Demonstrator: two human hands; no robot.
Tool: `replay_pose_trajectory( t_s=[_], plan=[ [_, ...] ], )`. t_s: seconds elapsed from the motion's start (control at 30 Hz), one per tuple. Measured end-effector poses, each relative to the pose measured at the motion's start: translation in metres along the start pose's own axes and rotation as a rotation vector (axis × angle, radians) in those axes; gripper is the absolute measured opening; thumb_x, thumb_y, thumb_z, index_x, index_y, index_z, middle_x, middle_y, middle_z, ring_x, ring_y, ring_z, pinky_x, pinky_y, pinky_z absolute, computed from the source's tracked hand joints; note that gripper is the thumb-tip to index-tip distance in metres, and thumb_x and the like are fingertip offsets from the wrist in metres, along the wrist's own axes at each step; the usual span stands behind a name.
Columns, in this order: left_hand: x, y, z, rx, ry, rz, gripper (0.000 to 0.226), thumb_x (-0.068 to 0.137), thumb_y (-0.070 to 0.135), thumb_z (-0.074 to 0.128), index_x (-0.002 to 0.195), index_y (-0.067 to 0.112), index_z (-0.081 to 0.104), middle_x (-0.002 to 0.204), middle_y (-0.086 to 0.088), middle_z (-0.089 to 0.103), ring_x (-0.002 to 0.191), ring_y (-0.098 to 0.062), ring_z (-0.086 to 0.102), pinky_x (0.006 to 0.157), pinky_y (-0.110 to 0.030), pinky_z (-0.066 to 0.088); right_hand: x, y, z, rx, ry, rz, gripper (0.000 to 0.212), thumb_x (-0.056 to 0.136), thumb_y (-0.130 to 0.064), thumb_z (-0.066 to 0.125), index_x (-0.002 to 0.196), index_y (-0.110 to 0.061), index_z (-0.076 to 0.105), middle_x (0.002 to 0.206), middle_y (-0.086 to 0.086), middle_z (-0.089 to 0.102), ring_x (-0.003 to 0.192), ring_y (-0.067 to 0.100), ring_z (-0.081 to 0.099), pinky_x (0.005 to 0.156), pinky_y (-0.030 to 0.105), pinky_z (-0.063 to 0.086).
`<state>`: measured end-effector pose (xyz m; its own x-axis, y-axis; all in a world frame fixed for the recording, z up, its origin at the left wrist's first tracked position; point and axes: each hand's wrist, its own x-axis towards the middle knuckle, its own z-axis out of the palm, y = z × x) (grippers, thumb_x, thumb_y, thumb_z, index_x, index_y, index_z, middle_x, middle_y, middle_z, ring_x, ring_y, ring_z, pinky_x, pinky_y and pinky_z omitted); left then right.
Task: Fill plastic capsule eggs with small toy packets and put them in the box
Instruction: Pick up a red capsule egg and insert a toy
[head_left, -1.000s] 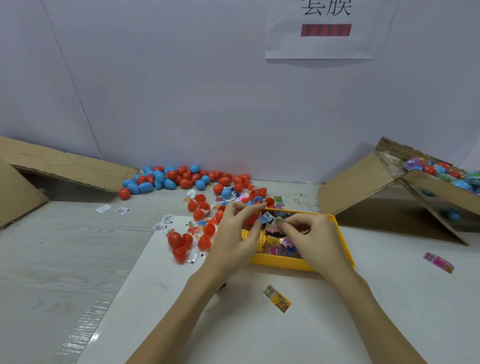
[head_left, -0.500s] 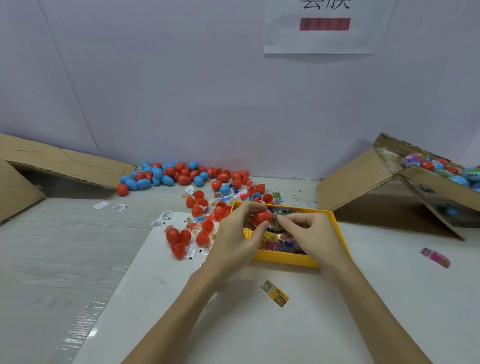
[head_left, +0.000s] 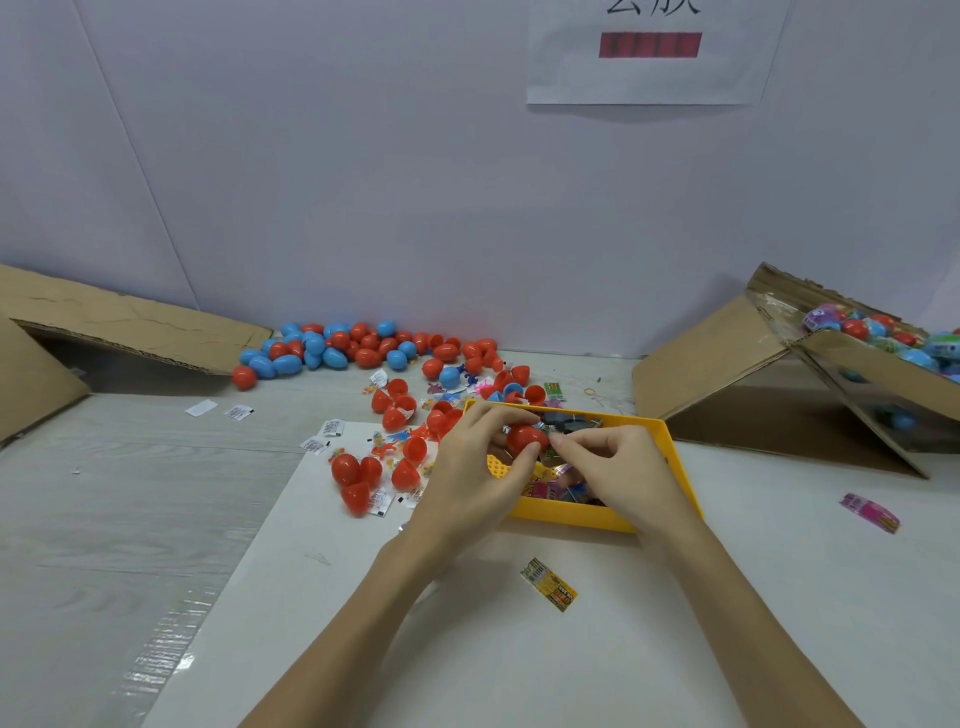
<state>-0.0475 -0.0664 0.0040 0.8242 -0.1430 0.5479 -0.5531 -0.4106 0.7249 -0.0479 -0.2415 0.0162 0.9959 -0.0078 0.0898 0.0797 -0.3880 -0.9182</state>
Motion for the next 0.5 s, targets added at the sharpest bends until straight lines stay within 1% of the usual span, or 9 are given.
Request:
replay_pose_trajectory(
  t_s=[0.07, 0.17, 0.23, 0.37, 0.5],
  plan=[
    [0.0004, -0.0001, 0.0001, 0.005, 0.02, -0.012, 0.022, 0.095, 0.017, 0.07, 0.117, 0.018, 0.071, 0.111, 0.008, 0.063, 0.096, -0.01, 0.063, 0.081, -0.021, 0.054, -0.0005, -0.0011, -0.0006, -0.001, -0.015, -0.001, 0.023, 0.098, -0.042, 0.067, 0.079, -0.036, 0.079, 0.071, -0.002, 0.077, 0.076, 0.011, 0.074, 0.079, 0.037, 0.06],
    [0.0008, -0.0003, 0.0003, 0.018, 0.044, -0.027, 0.021, 0.096, 0.017, 0.069, 0.117, 0.018, 0.071, 0.11, 0.008, 0.063, 0.096, -0.009, 0.062, 0.079, -0.016, 0.052, -0.0016, -0.0029, -0.0022, 0.033, -0.066, 0.024, 0.023, 0.099, -0.042, 0.066, 0.081, -0.036, 0.079, 0.075, -0.002, 0.079, 0.078, 0.006, 0.075, 0.076, 0.029, 0.051],
    [0.0007, -0.0006, 0.0003, 0.023, 0.044, -0.038, 0.021, 0.096, 0.017, 0.069, 0.117, 0.019, 0.071, 0.11, 0.009, 0.063, 0.096, -0.007, 0.062, 0.079, -0.015, 0.051, -0.0025, -0.0043, -0.0033, 0.052, -0.103, 0.053, 0.021, 0.099, -0.043, 0.065, 0.084, -0.037, 0.078, 0.078, -0.004, 0.079, 0.08, 0.003, 0.075, 0.074, 0.027, 0.046],
    [0.0012, -0.0018, 0.0, 0.006, 0.038, -0.06, 0.022, 0.096, 0.019, 0.069, 0.118, 0.021, 0.071, 0.112, 0.011, 0.063, 0.097, -0.007, 0.062, 0.08, -0.016, 0.052, -0.0025, -0.0069, -0.0045, 0.066, -0.11, 0.053, 0.021, 0.101, -0.039, 0.063, 0.087, -0.037, 0.078, 0.079, -0.004, 0.079, 0.08, 0.007, 0.076, 0.071, 0.026, 0.047],
    [0.0013, -0.0029, -0.0011, -0.014, 0.046, -0.093, 0.024, 0.097, 0.02, 0.069, 0.12, 0.024, 0.071, 0.113, 0.015, 0.065, 0.101, -0.002, 0.061, 0.081, -0.013, 0.05, -0.0037, -0.008, -0.0031, 0.112, -0.075, 0.024, 0.021, 0.102, -0.038, 0.062, 0.086, -0.038, 0.076, 0.078, -0.01, 0.079, 0.072, 0.002, 0.074, 0.065, 0.021, 0.048]
  ],
)
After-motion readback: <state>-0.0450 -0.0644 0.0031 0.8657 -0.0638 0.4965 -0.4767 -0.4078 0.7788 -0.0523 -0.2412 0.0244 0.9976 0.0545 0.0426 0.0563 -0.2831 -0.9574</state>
